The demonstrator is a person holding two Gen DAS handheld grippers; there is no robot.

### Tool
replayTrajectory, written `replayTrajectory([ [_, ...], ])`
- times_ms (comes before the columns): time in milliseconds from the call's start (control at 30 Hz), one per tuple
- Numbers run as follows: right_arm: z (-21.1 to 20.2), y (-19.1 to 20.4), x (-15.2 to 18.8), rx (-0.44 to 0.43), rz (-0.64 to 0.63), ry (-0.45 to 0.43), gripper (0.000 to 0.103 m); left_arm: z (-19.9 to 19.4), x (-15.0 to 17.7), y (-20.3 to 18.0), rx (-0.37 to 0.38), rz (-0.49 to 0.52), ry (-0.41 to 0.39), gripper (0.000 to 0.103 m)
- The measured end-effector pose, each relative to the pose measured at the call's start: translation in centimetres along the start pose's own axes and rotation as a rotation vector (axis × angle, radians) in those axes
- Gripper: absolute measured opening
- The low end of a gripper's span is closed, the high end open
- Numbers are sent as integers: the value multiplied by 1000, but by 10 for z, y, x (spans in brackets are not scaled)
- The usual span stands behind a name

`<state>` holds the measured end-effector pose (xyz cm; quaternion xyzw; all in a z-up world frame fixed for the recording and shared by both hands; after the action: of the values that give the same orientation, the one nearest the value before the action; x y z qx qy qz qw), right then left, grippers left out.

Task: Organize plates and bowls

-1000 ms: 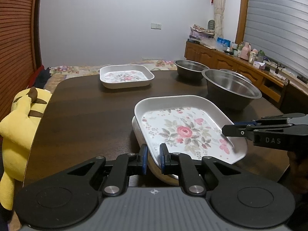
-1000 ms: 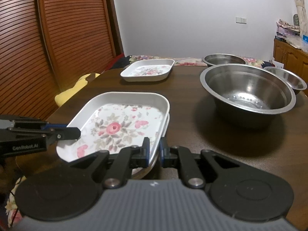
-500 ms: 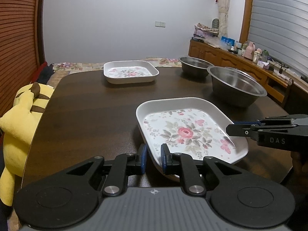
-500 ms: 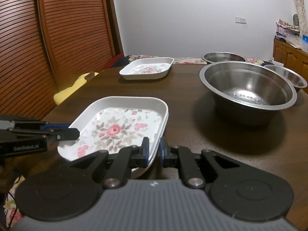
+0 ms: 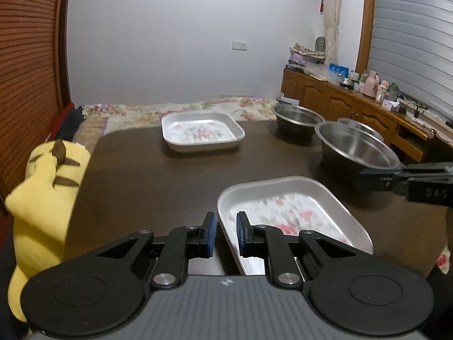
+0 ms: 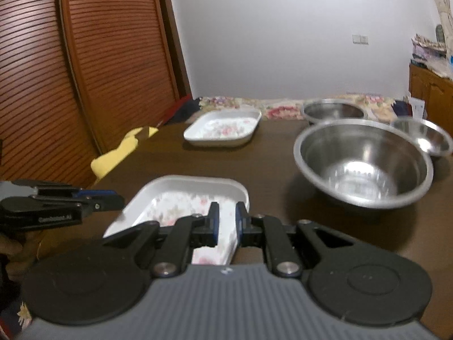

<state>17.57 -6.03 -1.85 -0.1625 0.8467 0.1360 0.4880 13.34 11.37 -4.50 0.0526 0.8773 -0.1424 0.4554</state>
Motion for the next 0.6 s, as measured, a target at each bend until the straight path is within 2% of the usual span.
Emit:
replayTrajectory([
  [267,9,-20,-62,-8,-60,-45,14,20,-51,13,-21,-6,-42,17],
  [500,52,-34,-108,-50,-80,-10,14,59,-89,31,-56,-37,-37,17],
  [600,71,-38,-112,-71,-59,26,14,72,-103,37,-72,-45,-38,18],
])
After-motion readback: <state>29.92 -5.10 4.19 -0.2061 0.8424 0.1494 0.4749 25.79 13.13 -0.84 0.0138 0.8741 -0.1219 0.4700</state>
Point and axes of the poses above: each gripper's, at about its wrist camera, not at the fingertips, and z roughly the way its jaws point, y to its left, x to its underside, the point moved 4 cm from there along z, roughly the way its jaws point, and after that the axes turned 9 degrees about -z, right-handed, at the moved point
